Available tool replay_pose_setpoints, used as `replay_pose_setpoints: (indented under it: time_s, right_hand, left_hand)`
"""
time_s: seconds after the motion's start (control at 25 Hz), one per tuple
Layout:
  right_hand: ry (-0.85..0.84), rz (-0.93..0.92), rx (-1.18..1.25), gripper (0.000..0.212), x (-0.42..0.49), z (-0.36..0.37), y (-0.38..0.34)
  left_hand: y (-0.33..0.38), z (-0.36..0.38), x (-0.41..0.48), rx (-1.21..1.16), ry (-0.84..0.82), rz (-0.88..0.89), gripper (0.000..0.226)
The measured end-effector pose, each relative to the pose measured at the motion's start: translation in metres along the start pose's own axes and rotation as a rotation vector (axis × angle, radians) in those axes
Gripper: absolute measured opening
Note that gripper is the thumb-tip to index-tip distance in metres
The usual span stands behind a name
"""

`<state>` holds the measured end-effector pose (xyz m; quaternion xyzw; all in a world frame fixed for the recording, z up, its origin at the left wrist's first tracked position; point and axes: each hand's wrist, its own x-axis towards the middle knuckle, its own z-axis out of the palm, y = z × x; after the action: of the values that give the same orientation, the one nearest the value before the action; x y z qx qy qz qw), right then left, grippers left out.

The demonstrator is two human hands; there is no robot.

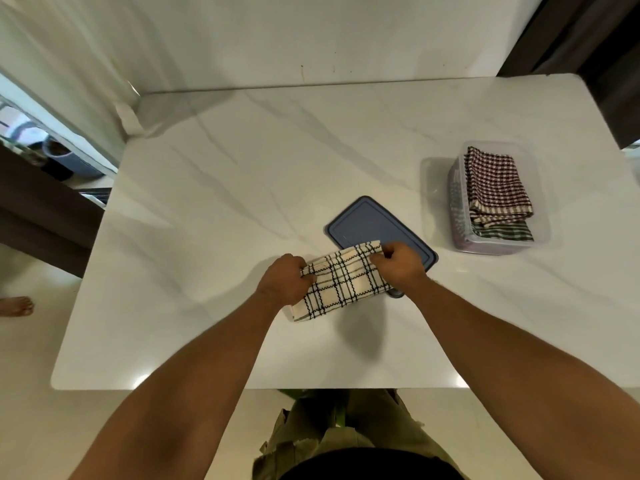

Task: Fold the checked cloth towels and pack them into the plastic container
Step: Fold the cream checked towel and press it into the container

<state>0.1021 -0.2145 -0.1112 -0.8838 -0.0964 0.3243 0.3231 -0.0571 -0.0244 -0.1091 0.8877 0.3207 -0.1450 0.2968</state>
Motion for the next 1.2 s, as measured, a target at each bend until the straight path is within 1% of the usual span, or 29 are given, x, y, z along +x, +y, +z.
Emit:
replay_pose_setpoints:
  time_s: [0.08,0.12,0.16,0.2,0.24,0.28,0.32,0.36,0.44,0.48,0.52,0.56,0.6,0.68,0.72,0.76,0.84,0.92,1.0,1.08,1.2]
  right_hand:
    - [0.047,0.000,0.172,0.023,-0.002,-0.008,-0.007]
    - [0.045,0.038,0.260,0.027,-0.003,-0.014,-0.008]
    - [-0.001,0.106,0.310,0.032,-0.004,-0.020,-0.007]
    - [-0.102,0.187,0.299,0.039,-0.009,-0.025,-0.004]
    - [-0.231,0.256,0.247,0.044,-0.015,-0.031,-0.001]
    - [-0.326,0.296,0.216,0.045,-0.017,-0.037,-0.001]
    - [-0.360,0.306,0.254,0.041,-0.020,-0.046,-0.003]
    - [-0.359,0.291,0.384,0.039,-0.024,-0.056,-0.007]
    - [-0.364,0.245,0.768,0.041,-0.030,-0.074,-0.016]
    - [-0.381,0.225,0.906,0.043,-0.035,-0.079,-0.018]
    - [-0.400,0.210,0.977,0.046,-0.042,-0.080,-0.017]
    - [-0.413,0.208,0.992,0.050,-0.048,-0.077,-0.012]
    - [-0.411,0.216,0.989,0.051,-0.053,-0.070,-0.007]
    - [-0.379,0.212,1.013,0.041,-0.063,-0.060,-0.003]
    - [-0.348,0.208,1.063,0.037,-0.069,-0.059,0.001]
    - [-0.333,0.210,1.085,0.036,-0.071,-0.058,0.001]
    - [-0.312,0.253,1.045,0.036,-0.077,-0.061,0.002]
    - [-0.283,0.278,1.003,0.032,-0.079,-0.066,0.001]
    - [-0.257,0.216,0.998,0.027,-0.079,-0.079,-0.006]
    - [-0.209,0.124,0.991,0.027,-0.074,-0.105,-0.013]
    - [-0.131,0.051,0.883,0.034,-0.053,-0.156,-0.013]
  left_hand:
    - [0.002,-0.006,-0.003,-0.261,-0.073,-0.073,0.024]
    - [0.004,-0.010,-0.006,-0.428,-0.115,-0.122,0.025]
    - [0.006,-0.014,-0.010,-0.577,-0.157,-0.175,0.024]
    - [0.008,-0.018,-0.016,-0.679,-0.195,-0.215,0.021]
    - [0.011,-0.021,-0.020,-0.733,-0.227,-0.237,0.019]
    - [0.012,-0.024,-0.023,-0.763,-0.260,-0.242,0.019]
    - [0.013,-0.026,-0.025,-0.787,-0.308,-0.238,0.021]
    - [0.016,-0.028,-0.026,-0.808,-0.377,-0.223,0.025]
    - [0.026,-0.033,-0.029,-0.832,-0.537,-0.185,0.038]
    - [0.034,-0.034,-0.029,-0.824,-0.598,-0.156,0.044]
    - [0.043,-0.032,-0.030,-0.811,-0.643,-0.120,0.047]
    - [0.053,-0.031,-0.031,-0.808,-0.669,-0.092,0.047]
    - [0.062,-0.028,-0.032,-0.821,-0.682,-0.073,0.046]
    - [0.073,-0.023,-0.034,-0.888,-0.689,-0.059,0.042]
    - [0.080,-0.020,-0.036,-0.915,-0.698,-0.050,0.040]
    - [0.082,-0.019,-0.037,-0.947,-0.695,-0.042,0.039]
    - [0.090,-0.015,-0.037,-0.983,-0.679,-0.033,0.040]
    - [0.099,-0.013,-0.035,-0.979,-0.654,-0.052,0.041]
    - [0.111,-0.014,-0.032,-0.968,-0.654,-0.077,0.043]
    - [0.135,-0.018,-0.026,-0.940,-0.629,-0.063,0.046]
    - [0.191,-0.025,-0.012,-0.940,-0.500,0.001,0.037]
